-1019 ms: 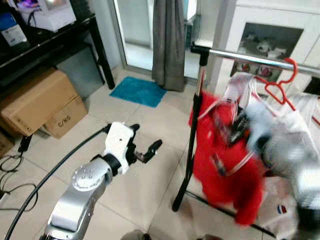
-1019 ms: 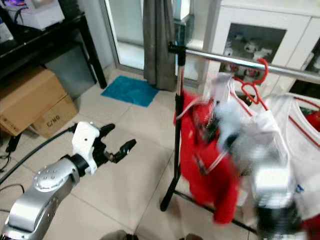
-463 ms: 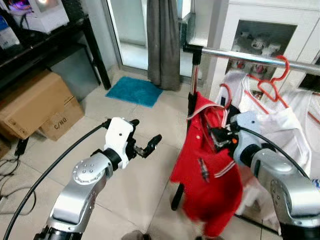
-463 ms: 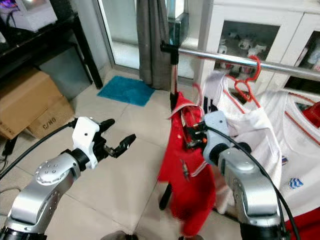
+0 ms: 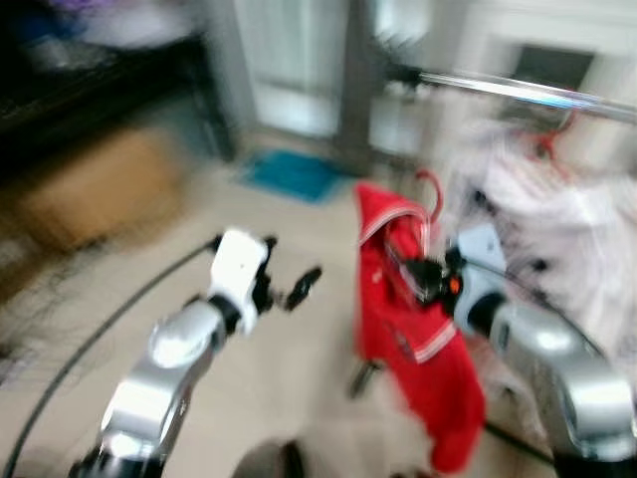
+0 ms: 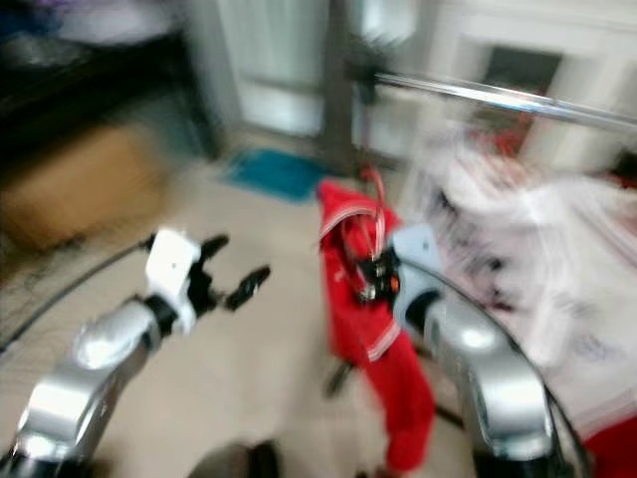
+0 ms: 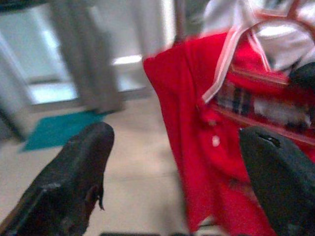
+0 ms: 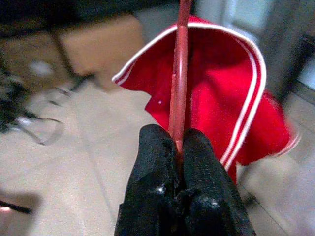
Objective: Hang hanger
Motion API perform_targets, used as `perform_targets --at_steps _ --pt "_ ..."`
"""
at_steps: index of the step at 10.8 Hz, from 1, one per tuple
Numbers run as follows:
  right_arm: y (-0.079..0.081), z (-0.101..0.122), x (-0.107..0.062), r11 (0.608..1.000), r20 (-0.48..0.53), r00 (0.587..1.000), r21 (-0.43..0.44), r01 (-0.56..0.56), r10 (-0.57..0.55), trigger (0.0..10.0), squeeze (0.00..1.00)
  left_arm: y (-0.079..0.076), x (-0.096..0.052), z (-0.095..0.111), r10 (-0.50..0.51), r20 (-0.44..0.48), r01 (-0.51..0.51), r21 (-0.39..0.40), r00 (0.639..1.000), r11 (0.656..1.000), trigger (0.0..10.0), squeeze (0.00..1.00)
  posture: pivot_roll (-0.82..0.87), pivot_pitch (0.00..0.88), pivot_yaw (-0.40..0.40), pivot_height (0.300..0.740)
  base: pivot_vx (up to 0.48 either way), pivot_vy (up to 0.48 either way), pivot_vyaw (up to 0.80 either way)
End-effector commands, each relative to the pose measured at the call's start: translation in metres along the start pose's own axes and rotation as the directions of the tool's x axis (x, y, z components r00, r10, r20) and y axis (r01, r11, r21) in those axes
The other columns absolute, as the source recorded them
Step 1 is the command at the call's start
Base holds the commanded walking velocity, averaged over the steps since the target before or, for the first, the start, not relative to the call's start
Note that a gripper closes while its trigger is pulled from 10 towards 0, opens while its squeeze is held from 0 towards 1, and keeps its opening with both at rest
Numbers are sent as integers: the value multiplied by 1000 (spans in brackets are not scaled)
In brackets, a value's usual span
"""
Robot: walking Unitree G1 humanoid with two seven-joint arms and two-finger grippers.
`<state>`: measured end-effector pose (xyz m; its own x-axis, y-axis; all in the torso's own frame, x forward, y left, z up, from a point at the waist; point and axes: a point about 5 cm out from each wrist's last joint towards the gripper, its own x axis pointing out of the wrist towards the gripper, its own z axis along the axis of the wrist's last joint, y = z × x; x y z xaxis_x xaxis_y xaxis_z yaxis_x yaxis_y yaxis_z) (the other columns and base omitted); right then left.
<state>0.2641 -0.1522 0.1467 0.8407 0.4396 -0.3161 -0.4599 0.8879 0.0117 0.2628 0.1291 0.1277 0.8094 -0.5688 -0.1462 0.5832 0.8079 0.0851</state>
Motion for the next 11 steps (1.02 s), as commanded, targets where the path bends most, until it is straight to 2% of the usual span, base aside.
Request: perform_targets --at_steps 1,2,4,5,6,7,8,9,10,11 --pt "10 13 -1 998 77 995 -11 -59 60 0 0 -1 5 -1 -18 -19 19 51 1000 999 10000 0 -72 17 85 740 0 0 0" --pt "21 20 -3 988 118 981 21 -155 152 0 0 0 11 -1 -41 -17 42 90 999 995 10000 1000 -75 7 84 740 0 0 0" --pt "35 29 -7 957 167 945 25 -288 280 0 0 8 21 3 -2 8 1 136 1000 991 10000 1000 -84 0 88 740 0 0 0" --pt "39 31 -10 945 175 933 31 -325 316 0 0 9 28 1 -9 5 8 148 1000 989 10000 380 -86 21 89 740 0 0 0" --pt "43 33 -11 933 187 920 41 -356 343 0 0 9 32 -1 -13 -1 13 142 1000 990 10000 0 -96 21 98 740 0 0 0" --pt "46 35 -12 925 201 910 39 -377 363 0 0 12 39 2 2 23 -5 118 1000 993 3529 0 -106 6 109 740 0 0 0" --pt "46 33 -11 928 196 914 43 -369 354 0 0 14 43 8 25 60 -30 94 998 995 0 0 -110 1 108 740 0 0 0" --pt "46 31 -11 931 187 919 44 -361 348 0 0 13 44 11 23 84 -33 121 996 992 0 0 -120 8 126 740 0 0 0" --pt "45 32 -12 931 188 919 47 -362 347 0 0 10 45 12 10 105 -31 199 994 980 0 0 -116 11 119 740 0 0 0" --pt "43 30 -11 935 183 925 58 -349 333 0 0 12 45 14 51 143 -77 185 988 980 0 0 -117 15 119 740 0 0 0"
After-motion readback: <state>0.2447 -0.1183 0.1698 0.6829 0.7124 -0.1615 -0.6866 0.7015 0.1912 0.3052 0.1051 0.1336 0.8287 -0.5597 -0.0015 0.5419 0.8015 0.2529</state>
